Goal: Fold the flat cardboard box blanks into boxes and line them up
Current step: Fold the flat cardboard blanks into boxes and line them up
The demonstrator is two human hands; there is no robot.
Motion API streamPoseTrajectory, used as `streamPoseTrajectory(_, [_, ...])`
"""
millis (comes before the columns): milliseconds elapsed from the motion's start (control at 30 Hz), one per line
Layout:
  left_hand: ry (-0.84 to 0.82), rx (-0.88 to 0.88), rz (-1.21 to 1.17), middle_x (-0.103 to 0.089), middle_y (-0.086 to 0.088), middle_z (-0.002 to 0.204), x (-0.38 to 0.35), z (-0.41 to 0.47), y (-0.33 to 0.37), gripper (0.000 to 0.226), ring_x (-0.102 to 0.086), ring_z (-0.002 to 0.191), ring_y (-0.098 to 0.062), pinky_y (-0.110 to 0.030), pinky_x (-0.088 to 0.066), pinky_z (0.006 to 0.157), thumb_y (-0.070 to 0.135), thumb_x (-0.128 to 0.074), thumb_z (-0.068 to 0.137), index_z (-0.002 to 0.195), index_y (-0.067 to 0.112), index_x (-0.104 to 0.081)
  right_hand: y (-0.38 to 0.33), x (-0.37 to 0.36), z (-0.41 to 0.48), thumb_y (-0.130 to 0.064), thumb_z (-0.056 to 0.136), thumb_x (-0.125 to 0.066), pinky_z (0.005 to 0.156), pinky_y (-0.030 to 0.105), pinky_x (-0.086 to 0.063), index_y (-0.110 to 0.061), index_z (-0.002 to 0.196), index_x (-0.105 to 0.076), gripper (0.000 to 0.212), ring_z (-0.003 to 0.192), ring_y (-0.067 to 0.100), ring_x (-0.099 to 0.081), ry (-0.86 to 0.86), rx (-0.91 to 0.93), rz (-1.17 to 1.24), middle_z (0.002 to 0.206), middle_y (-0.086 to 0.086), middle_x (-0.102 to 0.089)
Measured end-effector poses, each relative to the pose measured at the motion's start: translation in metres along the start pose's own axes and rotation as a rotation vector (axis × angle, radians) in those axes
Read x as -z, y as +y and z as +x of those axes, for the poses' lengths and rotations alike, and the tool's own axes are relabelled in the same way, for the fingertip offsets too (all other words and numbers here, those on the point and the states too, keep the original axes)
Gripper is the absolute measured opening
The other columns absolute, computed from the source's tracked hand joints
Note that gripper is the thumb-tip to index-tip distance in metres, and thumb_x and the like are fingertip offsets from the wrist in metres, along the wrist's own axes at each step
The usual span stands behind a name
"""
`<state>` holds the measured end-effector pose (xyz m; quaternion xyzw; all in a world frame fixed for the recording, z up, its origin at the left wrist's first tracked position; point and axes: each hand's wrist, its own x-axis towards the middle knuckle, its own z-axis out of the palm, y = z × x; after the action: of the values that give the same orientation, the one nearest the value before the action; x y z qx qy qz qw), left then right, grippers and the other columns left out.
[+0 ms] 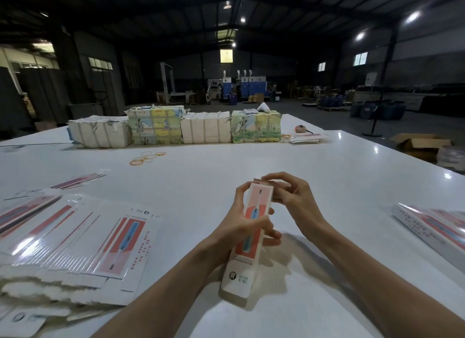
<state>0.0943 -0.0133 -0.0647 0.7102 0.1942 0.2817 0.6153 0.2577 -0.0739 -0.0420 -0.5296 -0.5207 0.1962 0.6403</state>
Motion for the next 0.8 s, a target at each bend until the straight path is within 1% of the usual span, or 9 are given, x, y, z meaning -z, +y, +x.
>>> streamPoseTrajectory(67, [0.000, 0.008, -0.018, -0.062, -0.010, 0.125, 0.0011, -0.0004, 0.0005, 0.093, -0.079, 0.088, -0.032, -0.033, -0.064, 0.070, 0.021, -0.083, 0.079, 0.144, 0.055, -0.025, -0.0028, 0.0020, 0.0001, -0.006, 0.107, -0.054, 0.084, 0.038, -0.064, -0.009, 0.119, -0.073, 0.023, 0.104, 0.029, -0.076, -0.057, -0.035, 0.084, 0.113, 0.006, -0.078])
streamPoseTrajectory(133, [0.004, 0.011, -0.020, -0.061, -0.010, 0.126, 0.0024, -0.0009, 0.0010, 0.092, -0.079, 0.087, -0.034, -0.033, -0.064, 0.070, 0.020, -0.083, 0.079, 0.141, 0.058, -0.025, -0.0064, 0.0017, -0.0006, -0.013, 0.107, -0.055, 0.083, 0.038, -0.063, -0.005, 0.119, -0.073, 0.023, 0.106, 0.032, -0.075, -0.101, -0.088, 0.175, 0.113, 0.010, -0.077])
streamPoseTrajectory(233, [0.008, 0.009, 0.031, -0.061, -0.007, 0.126, 0.0027, -0.0012, -0.0003, 0.092, -0.080, 0.086, -0.033, -0.032, -0.064, 0.069, 0.018, -0.082, 0.082, 0.137, 0.063, -0.025, -0.0098, -0.0017, -0.0002, -0.022, 0.103, -0.062, 0.080, 0.038, -0.064, -0.003, 0.115, -0.074, 0.025, 0.103, 0.033, -0.076, -0.056, -0.140, 0.248, 0.109, 0.012, -0.078])
streamPoseTrajectory(333, [-0.022, -0.005, 0.056, -0.061, -0.007, 0.124, 0.0017, -0.0007, -0.0020, 0.091, -0.080, 0.084, -0.033, -0.032, -0.064, 0.069, 0.015, -0.082, 0.085, 0.137, 0.064, -0.025, -0.0093, -0.0004, 0.0015, -0.017, 0.099, -0.069, 0.076, 0.039, -0.064, -0.005, 0.110, -0.076, 0.018, 0.098, 0.033, -0.077, -0.001, -0.197, 0.268, 0.104, 0.012, -0.078])
streamPoseTrajectory(467, [-0.046, -0.017, 0.077, -0.059, -0.005, 0.126, 0.0011, -0.0011, -0.0022, 0.094, -0.079, 0.082, -0.033, -0.032, -0.064, 0.069, 0.014, -0.082, 0.087, 0.141, 0.061, -0.021, -0.0100, 0.0035, 0.0032, -0.010, 0.099, -0.069, 0.074, 0.040, -0.064, -0.004, 0.105, -0.078, 0.012, 0.097, 0.032, -0.077, 0.021, -0.282, 0.341, 0.102, 0.013, -0.078])
streamPoseTrajectory(533, [-0.035, -0.021, 0.082, -0.059, -0.005, 0.127, 0.0006, -0.0016, -0.0016, 0.096, -0.079, 0.083, -0.032, -0.032, -0.064, 0.069, 0.015, -0.083, 0.086, 0.140, 0.062, -0.020, -0.0100, 0.0032, 0.0035, -0.009, 0.099, -0.068, 0.073, 0.040, -0.064, -0.003, 0.105, -0.077, 0.012, 0.096, 0.031, -0.077, 0.027, -0.292, 0.342, 0.101, 0.013, -0.078])
streamPoseTrajectory(633, [-0.002, -0.042, 0.081, -0.057, -0.006, 0.129, 0.0000, -0.0017, -0.0016, 0.103, -0.079, 0.090, -0.027, -0.033, -0.064, 0.071, 0.016, -0.085, 0.082, 0.141, 0.064, -0.016, -0.0097, 0.0030, 0.0044, -0.009, 0.100, -0.067, 0.073, 0.040, -0.064, -0.003, 0.103, -0.078, 0.013, 0.094, 0.030, -0.077, 0.028, -0.289, 0.325, 0.099, 0.012, -0.078])
streamPoseTrajectory(733, [0.006, -0.064, 0.076, -0.055, -0.006, 0.129, -0.0007, -0.0018, -0.0016, 0.108, -0.078, 0.094, -0.027, -0.035, -0.065, 0.072, 0.014, -0.085, 0.082, 0.145, 0.065, -0.015, -0.0101, 0.0042, 0.0054, -0.009, 0.101, -0.065, 0.071, 0.037, -0.063, -0.005, 0.100, -0.080, 0.016, 0.096, 0.030, -0.077, -0.001, -0.255, 0.307, 0.099, 0.012, -0.078])
streamPoseTrajectory(800, [0.000, -0.084, 0.081, -0.055, -0.003, 0.129, -0.0011, -0.0018, -0.0018, 0.107, -0.078, 0.096, -0.026, -0.036, -0.065, 0.073, 0.013, -0.085, 0.083, 0.148, 0.064, -0.017, -0.0096, 0.0057, 0.0056, -0.009, 0.102, -0.064, 0.072, 0.035, -0.063, -0.009, 0.098, -0.083, 0.019, 0.098, 0.030, -0.077, -0.033, -0.229, 0.294, 0.100, 0.013, -0.078])
